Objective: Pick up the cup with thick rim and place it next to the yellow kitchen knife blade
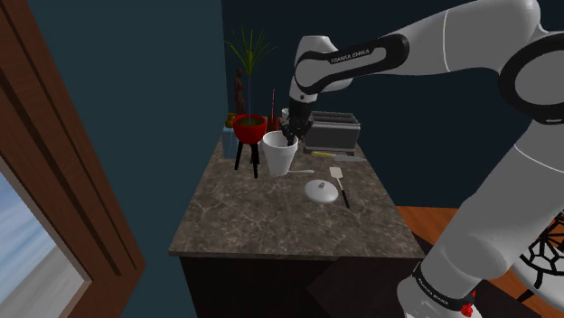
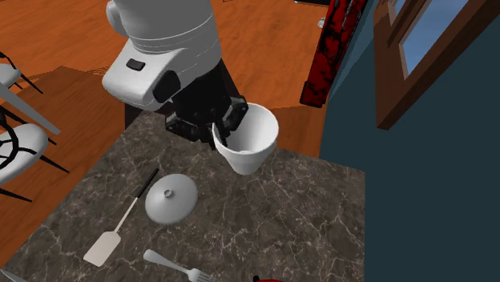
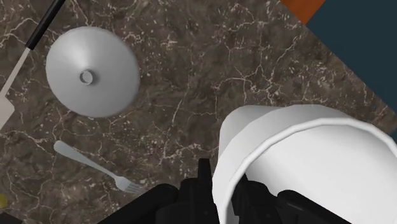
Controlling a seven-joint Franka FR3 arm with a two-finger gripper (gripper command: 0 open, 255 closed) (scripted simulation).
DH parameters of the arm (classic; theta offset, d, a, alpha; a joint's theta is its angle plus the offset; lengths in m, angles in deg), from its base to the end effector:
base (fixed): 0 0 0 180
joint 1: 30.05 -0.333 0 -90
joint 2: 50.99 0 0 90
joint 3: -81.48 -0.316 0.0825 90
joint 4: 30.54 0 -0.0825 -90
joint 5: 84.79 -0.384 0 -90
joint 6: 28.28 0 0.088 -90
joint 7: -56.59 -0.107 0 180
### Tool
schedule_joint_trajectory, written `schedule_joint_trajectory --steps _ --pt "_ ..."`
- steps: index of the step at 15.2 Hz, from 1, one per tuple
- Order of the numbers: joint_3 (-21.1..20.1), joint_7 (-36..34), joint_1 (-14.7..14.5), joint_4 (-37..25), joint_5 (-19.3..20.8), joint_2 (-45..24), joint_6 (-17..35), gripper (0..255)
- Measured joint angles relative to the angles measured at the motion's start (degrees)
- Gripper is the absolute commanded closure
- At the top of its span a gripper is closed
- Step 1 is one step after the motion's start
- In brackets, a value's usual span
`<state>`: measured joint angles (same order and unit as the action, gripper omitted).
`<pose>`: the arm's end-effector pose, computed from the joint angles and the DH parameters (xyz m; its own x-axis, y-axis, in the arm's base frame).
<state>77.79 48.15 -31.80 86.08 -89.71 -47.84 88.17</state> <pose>0.5407 0.0568 0.4736 0.9952 -0.0900 0.0389 -0.0866 -0.9929 -0.0817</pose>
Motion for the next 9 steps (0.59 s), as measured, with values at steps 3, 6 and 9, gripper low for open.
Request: schedule_joint_trajectory --steps 3,6,9 --pt "1.8 3.3 1.6 -3.2 0.0 -2.4 -1.0 255" --pt "3.7 7.0 3.5 -8.0 -0.1 -6.1 -2.5 255" --pt "5.0 9.8 5.0 -13.3 -0.3 -9.9 -4.2 255"
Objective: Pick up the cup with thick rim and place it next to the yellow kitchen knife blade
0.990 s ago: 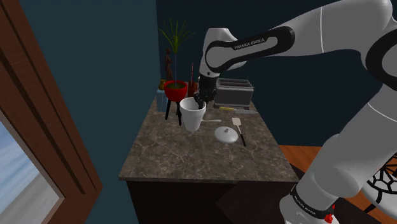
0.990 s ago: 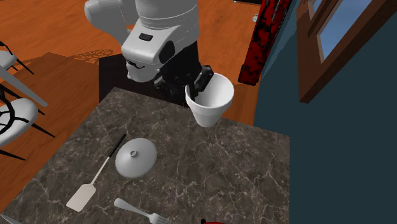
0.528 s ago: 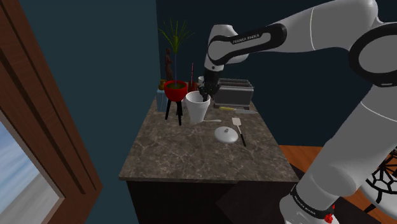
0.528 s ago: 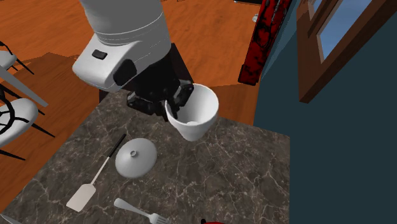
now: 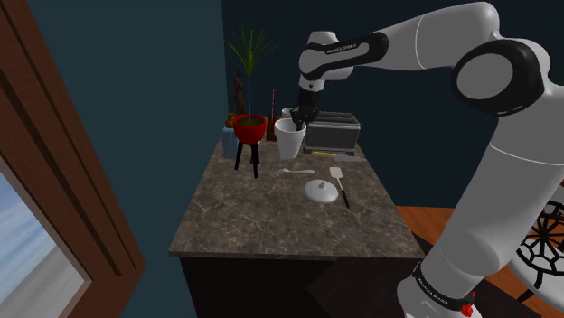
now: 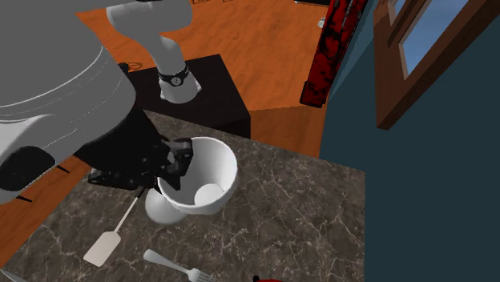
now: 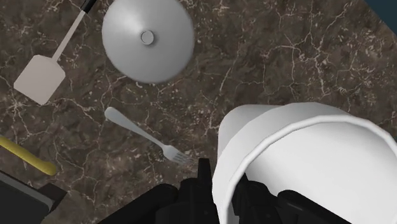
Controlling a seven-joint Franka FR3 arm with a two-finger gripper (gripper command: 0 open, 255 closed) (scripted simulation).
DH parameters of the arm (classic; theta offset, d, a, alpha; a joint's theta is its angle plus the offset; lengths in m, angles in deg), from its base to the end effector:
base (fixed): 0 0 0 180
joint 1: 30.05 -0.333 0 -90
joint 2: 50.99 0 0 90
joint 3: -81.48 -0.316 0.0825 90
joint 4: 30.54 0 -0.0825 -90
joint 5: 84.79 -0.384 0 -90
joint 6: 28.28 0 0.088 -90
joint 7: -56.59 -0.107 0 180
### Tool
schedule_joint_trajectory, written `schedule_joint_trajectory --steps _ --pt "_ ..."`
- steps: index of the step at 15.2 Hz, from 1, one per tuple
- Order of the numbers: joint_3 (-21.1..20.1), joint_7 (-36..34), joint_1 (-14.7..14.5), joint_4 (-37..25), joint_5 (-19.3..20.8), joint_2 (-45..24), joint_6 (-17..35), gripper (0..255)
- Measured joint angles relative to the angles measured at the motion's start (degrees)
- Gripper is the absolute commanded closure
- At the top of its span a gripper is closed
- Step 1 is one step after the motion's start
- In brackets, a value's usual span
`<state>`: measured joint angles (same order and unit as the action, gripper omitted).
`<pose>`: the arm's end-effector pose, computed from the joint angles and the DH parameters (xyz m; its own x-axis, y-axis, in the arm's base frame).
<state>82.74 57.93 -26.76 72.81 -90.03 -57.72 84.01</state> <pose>0.5987 -0.0412 0.4795 0.9951 -0.0903 0.0391 -0.0869 -0.9928 -0.0823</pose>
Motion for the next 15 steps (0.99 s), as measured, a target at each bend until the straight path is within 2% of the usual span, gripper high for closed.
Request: schedule_joint_trajectory --steps 4,7,11,15 --pt "1.9 4.7 2.8 -6.2 -0.7 -5.0 -1.6 255" --pt "2.9 7.6 4.7 -13.1 -1.2 -9.9 -3.9 255" --pt "3.9 10.9 7.6 -24.3 -2.1 -17.3 -8.0 255" --pt "4.5 13.8 11.1 -40.0 -3.2 -27.4 -13.9 255"
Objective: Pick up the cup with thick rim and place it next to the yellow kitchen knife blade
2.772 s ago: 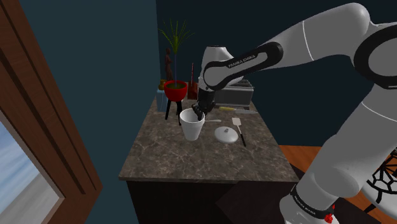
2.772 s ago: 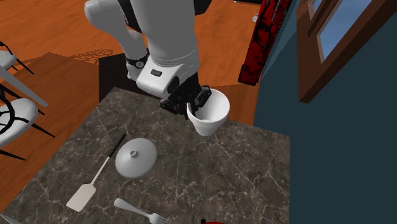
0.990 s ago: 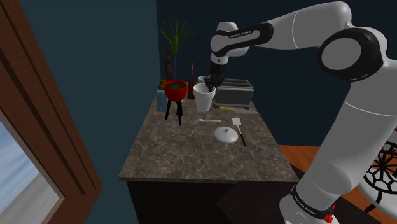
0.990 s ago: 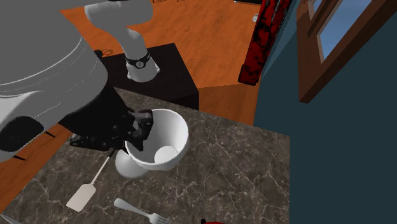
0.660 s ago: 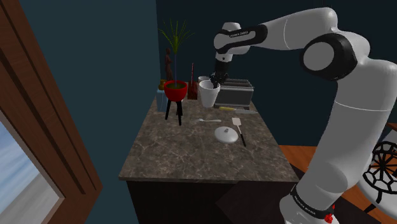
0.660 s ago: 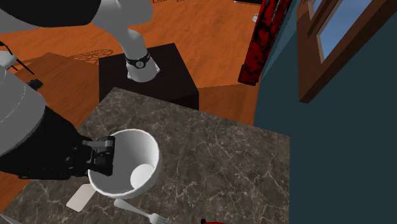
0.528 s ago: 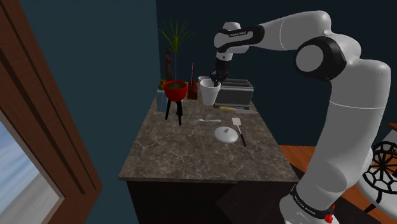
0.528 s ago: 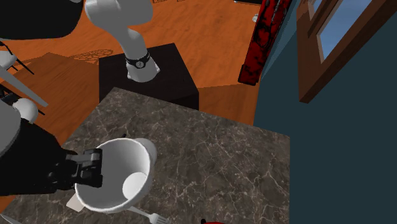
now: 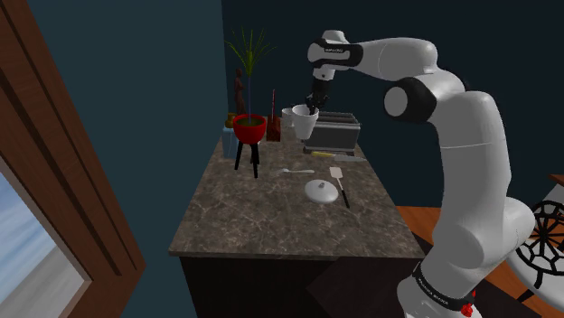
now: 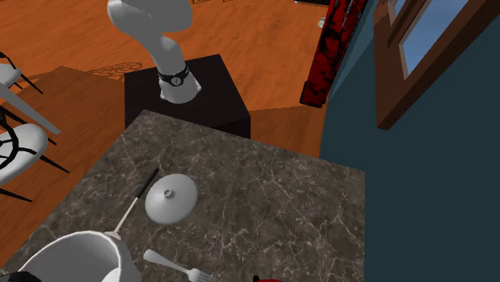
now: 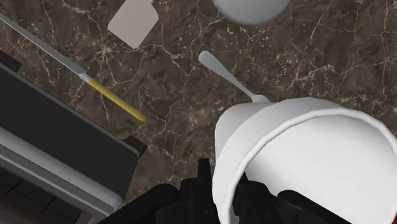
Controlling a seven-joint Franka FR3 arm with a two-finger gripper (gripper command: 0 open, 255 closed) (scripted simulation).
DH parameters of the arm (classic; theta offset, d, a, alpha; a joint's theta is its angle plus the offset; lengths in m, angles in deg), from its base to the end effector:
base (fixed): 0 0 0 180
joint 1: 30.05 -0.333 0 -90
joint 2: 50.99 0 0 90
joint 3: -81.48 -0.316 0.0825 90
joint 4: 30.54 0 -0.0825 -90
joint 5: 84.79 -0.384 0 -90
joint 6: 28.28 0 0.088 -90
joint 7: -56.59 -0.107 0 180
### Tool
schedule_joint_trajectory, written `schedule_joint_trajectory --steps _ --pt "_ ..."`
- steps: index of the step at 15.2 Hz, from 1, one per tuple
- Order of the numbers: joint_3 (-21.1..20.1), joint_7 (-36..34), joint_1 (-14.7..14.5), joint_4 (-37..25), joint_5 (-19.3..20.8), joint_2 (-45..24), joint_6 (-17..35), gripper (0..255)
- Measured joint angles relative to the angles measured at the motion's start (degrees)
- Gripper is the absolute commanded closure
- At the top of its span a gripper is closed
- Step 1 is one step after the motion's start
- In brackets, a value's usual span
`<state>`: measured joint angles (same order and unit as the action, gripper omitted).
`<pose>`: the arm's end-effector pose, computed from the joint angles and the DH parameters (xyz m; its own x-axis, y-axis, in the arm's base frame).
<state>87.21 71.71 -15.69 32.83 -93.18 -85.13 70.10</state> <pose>0.6936 -0.2174 0.4759 0.9951 -0.0906 0.0398 -0.0871 -0.9929 -0.0815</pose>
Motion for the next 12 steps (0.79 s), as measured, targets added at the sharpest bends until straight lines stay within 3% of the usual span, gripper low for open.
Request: schedule_joint_trajectory --steps 2,3,5,12 --pt "0.0 1.3 2.7 -14.8 -0.6 -8.6 -6.2 255" --pt "0.0 1.6 3.2 -16.6 -0.7 -10.0 -6.9 255" --pt "0.0 1.8 3.4 -17.5 -0.8 -11.3 -6.5 255" --pt "0.1 2.7 3.0 -8.6 -0.8 -9.1 0.2 255"
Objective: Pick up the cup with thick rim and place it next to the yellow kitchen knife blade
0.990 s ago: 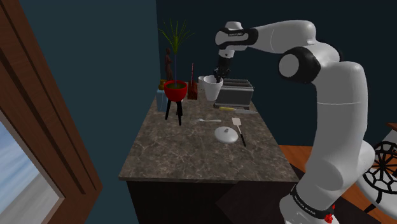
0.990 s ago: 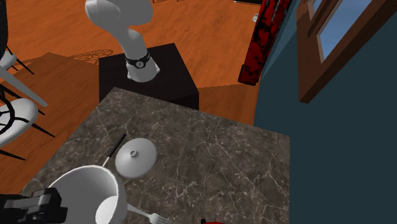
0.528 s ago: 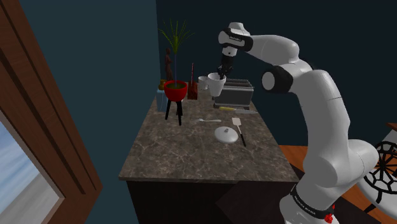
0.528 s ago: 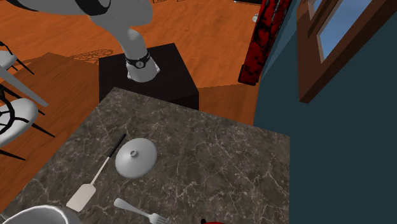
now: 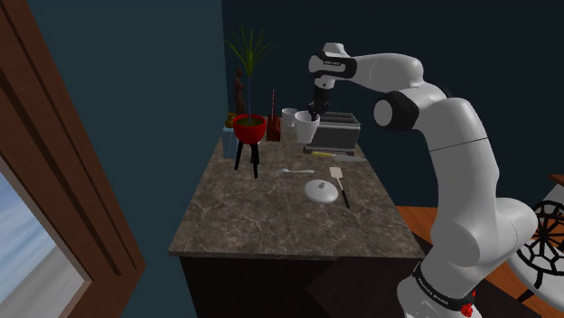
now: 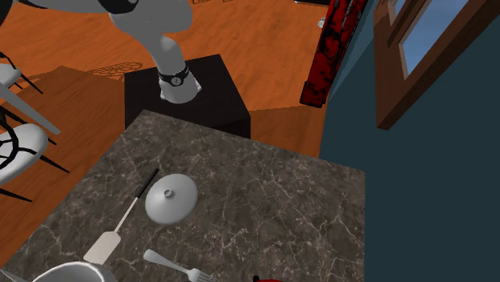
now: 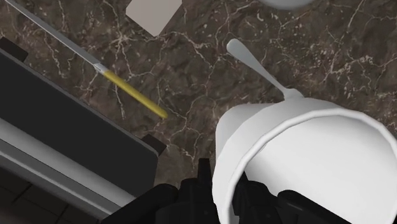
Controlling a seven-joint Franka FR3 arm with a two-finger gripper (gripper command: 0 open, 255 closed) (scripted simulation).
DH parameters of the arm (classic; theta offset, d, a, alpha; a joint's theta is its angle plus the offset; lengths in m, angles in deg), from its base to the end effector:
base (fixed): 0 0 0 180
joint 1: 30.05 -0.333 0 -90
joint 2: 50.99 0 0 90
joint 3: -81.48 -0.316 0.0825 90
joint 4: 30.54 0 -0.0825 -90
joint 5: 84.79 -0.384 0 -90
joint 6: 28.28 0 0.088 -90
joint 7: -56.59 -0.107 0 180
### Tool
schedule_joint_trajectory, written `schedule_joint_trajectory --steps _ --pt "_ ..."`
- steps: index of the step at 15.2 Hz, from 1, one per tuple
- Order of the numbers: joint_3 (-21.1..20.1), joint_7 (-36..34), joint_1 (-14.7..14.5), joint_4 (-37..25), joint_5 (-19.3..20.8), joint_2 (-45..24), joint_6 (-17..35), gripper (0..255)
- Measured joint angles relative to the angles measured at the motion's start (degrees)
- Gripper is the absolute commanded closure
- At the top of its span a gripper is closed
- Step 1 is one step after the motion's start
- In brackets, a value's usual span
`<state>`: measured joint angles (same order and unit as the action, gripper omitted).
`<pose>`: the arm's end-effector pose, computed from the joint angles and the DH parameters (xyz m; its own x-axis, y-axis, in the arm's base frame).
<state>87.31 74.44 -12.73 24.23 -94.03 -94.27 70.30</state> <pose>0.7123 -0.2583 0.4301 0.9953 -0.0890 0.0386 -0.0856 -0.9929 -0.0821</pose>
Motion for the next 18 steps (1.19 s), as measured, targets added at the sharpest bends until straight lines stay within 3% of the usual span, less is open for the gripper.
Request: schedule_joint_trajectory --steps 18 --pt "-0.2 1.5 -0.5 11.6 -0.5 -1.4 12.9 255"
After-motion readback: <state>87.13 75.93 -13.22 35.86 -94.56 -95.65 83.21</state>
